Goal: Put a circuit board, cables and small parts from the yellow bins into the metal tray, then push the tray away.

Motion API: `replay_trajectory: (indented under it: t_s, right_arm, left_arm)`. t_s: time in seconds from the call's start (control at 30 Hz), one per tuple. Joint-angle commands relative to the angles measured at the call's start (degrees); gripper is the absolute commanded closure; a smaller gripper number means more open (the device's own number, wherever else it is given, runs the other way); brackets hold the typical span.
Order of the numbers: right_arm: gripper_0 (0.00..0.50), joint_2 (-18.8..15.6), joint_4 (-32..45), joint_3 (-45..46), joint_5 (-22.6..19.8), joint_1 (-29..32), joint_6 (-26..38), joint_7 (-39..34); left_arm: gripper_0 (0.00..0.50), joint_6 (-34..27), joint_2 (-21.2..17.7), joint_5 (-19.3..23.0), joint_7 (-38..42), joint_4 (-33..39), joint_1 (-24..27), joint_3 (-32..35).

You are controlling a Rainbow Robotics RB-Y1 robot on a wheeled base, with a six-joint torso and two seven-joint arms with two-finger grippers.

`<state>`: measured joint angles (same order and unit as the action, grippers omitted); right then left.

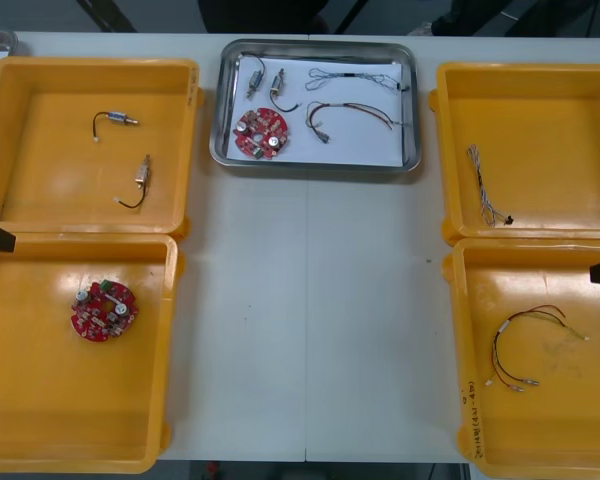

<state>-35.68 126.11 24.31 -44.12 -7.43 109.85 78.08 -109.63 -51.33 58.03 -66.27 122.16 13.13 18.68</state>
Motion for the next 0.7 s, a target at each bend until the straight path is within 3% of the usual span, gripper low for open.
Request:
replay_trajectory:
  t_s: [0.03, 0.7]
  right_arm:
    - [0.0, -2.37, -0.96, 1.01, 1.23, 0.66, 0.15, -1.35]
    - [0.0, -2.72, -0.96, 0.48, 1.23, 0.93, 0.15, -1.26]
  left_arm:
    - [0.0, -0.37, -2.46, 0.42, -5.8, 1.5, -1.18, 1.53]
    - [0.0, -0.37, -2.46, 0.42, -5.8, 1.5, -1.18, 1.53]
